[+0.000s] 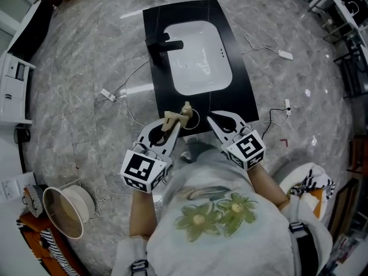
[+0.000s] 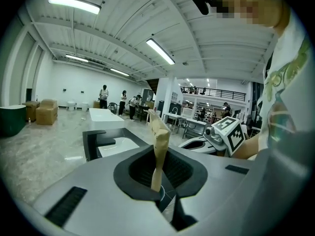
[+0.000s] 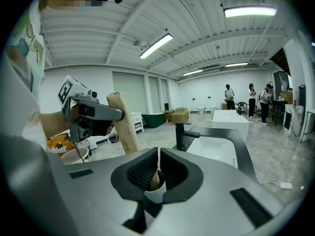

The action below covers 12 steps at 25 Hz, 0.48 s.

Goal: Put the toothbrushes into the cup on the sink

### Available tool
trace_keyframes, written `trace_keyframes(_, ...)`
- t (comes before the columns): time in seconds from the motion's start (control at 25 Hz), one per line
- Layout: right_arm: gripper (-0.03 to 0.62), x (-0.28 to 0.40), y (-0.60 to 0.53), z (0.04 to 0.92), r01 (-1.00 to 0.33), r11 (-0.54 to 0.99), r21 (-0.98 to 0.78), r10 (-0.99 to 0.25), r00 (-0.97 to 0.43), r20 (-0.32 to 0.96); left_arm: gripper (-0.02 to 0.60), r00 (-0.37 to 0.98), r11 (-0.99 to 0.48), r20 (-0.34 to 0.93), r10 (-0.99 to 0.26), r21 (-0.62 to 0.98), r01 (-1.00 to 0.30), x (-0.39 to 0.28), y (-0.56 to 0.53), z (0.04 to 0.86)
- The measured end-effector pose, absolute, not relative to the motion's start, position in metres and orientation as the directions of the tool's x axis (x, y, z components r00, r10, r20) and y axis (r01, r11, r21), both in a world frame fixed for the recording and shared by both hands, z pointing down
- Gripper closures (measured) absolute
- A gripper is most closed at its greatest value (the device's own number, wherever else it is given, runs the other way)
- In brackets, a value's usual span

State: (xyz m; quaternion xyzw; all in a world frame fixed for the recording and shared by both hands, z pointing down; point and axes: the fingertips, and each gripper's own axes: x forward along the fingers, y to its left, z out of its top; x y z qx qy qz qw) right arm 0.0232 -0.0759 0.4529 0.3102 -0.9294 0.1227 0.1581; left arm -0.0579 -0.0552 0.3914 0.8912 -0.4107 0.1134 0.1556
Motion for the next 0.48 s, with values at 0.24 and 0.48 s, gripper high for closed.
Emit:
trace_keyframes(0.24,0.546,0.026,-0.077,0.453,-0.626,0.767,-0.139,-0.547,-0.751,0.369,0.541,0.679,-0.668,0.335,-0.653,0.168,-0.725,-0.043,-0.054,0.393)
trace_keyframes(0.48,0.546,0.029,-0.079,0.454,-0.627,0.766,-0.141,-0.545,-0.751,0.373,0.541,0.689,-0.694,0.36,-0.629,0.139,-0.707,-0.034,-0.057,0.403)
